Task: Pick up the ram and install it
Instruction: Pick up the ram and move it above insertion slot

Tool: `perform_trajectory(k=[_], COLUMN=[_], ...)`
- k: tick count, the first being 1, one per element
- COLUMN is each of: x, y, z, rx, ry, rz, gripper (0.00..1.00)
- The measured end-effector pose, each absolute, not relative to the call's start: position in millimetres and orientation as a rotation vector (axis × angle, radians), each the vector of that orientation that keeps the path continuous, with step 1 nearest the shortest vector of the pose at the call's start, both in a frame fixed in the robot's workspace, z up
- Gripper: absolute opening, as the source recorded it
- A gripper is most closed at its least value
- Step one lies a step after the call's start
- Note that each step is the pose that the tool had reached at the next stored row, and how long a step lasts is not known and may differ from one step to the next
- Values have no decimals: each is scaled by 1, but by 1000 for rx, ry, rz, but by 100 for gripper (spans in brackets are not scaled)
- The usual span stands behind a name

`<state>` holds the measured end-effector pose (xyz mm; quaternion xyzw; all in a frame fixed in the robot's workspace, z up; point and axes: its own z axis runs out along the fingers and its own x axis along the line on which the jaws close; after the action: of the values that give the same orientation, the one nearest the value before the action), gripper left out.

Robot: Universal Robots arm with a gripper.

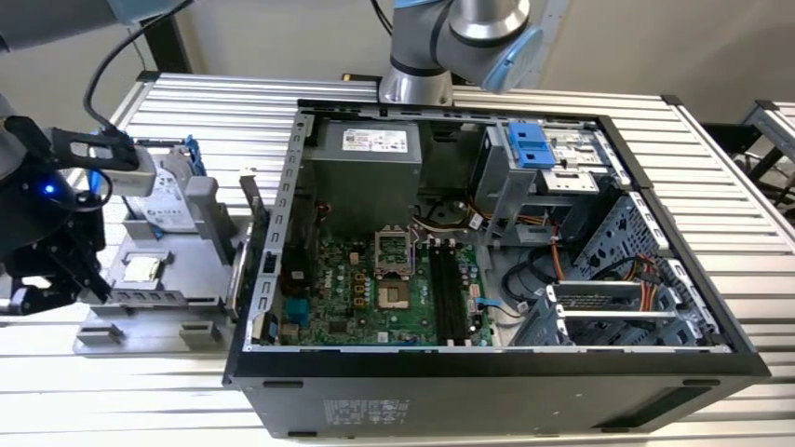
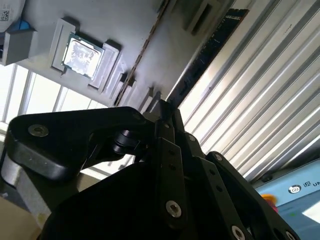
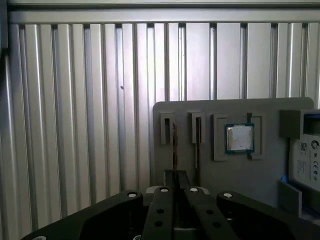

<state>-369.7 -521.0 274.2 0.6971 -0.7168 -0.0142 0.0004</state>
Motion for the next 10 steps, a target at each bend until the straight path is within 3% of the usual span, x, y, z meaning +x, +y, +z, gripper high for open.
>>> perform_trajectory(k=[10], x=[-370], y=[-521], z=[296], rx=[2191], ry=[-2252], rz=[-43], gripper=[0])
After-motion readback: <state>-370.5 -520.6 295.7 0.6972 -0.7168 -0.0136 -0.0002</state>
